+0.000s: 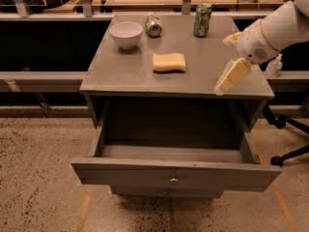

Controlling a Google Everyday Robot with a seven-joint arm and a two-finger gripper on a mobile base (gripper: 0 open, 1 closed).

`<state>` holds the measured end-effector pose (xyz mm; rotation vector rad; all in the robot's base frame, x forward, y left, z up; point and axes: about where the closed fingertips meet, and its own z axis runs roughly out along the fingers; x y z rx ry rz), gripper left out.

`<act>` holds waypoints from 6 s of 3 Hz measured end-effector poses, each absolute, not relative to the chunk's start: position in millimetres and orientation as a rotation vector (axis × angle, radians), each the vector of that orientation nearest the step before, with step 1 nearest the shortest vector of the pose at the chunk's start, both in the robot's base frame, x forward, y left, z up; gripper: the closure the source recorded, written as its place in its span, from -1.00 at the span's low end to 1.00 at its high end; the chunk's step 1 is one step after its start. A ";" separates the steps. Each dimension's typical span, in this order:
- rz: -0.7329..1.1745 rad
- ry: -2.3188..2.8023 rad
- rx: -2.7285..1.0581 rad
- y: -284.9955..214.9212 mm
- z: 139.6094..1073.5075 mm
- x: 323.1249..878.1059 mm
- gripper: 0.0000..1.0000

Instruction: Place sponge into top drawer

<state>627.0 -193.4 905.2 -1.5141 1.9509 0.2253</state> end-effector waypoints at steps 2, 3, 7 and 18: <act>0.440 1.939 -1.360 -154.3 885.0 688.6 -1.00; 0.547 1.913 -1.329 -130.5 871.2 714.8 -1.00; 0.703 1.740 -1.402 -67.1 840.7 757.3 -0.17; 0.698 2.122 -1.068 -150.4 779.9 516.3 1.00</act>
Offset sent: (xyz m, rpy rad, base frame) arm 0.1019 0.0574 -0.0282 0.3159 0.1097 -0.0588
